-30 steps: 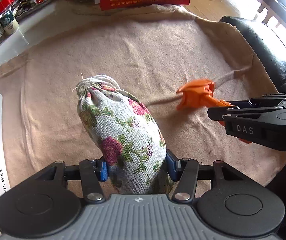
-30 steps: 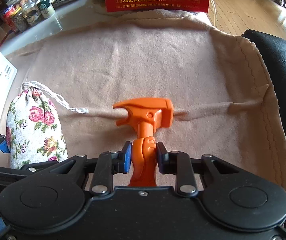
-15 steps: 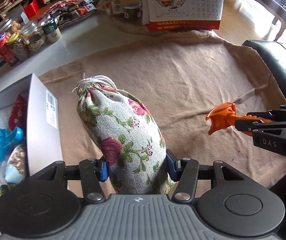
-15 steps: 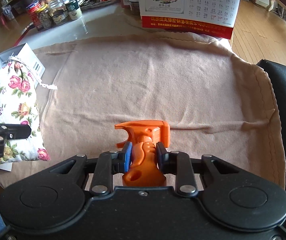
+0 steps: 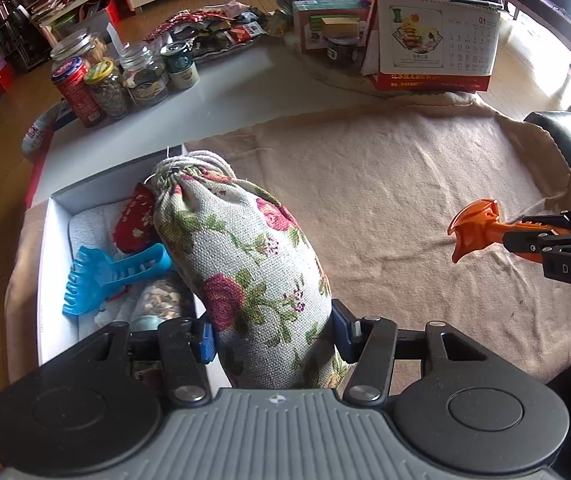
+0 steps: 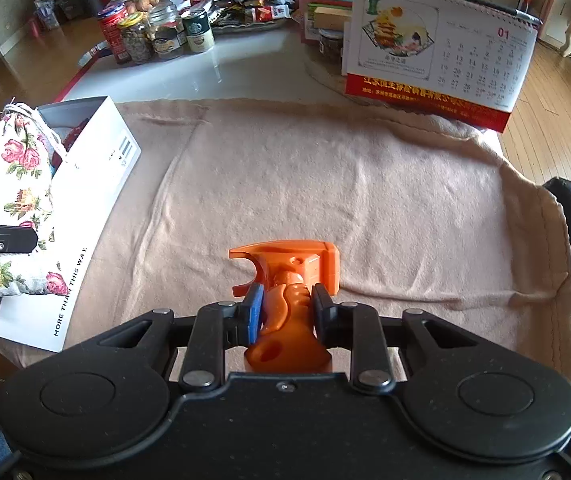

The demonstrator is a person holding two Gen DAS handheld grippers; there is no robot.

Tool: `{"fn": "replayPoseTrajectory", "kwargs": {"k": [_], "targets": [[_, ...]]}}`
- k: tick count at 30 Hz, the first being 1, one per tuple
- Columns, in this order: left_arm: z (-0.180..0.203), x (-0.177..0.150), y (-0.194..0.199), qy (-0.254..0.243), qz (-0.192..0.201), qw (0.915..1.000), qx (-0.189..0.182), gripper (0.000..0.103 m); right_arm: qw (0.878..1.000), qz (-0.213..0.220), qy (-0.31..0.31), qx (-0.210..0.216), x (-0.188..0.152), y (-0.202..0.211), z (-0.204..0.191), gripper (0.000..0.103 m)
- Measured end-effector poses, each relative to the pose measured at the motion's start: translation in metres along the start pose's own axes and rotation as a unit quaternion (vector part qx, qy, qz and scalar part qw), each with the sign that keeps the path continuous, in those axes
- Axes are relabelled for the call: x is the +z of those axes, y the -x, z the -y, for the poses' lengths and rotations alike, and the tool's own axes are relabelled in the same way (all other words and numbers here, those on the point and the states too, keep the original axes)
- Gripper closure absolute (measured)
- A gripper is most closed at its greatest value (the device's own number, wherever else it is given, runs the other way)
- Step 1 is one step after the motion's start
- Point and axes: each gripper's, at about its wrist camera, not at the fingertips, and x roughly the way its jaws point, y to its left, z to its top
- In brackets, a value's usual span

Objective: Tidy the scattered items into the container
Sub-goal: 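Carry the floral pouch and orange hammer over the white box, then drop the orange hammer into the box with the right tool while the left tool releases the pouch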

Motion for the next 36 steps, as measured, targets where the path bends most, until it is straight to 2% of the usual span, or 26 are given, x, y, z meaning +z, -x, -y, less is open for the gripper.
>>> {"fn": "replayPoseTrajectory", "kwargs": {"k": [9, 19, 27, 36], "targets": [[-0.070, -0.012, 0.028, 0.022, -0.001, 0.9995, 0.023, 0.048, 0.998, 0.021, 0.043, 0.030, 0.039, 0.009, -0.055, 0.076], [-0.154, -0.057, 0.029, 0.064, -0.038, 0.9965, 0.039, 0.048, 0.991, 0.041, 0.098, 0.082, 0.077, 0.011, -0.134, 0.076], [-0.187, -0.089, 0.004, 0.069, -0.080, 0.9937, 0.036, 0.048, 0.983, 0.050, 0.127, 0.124, 0.103, 0.003, -0.196, 0.076], [-0.204, -0.104, -0.027, 0.075, -0.115, 0.9902, 0.027, 0.048, 0.979, 0.037, 0.130, 0.151, 0.134, -0.028, -0.242, 0.076]]}}
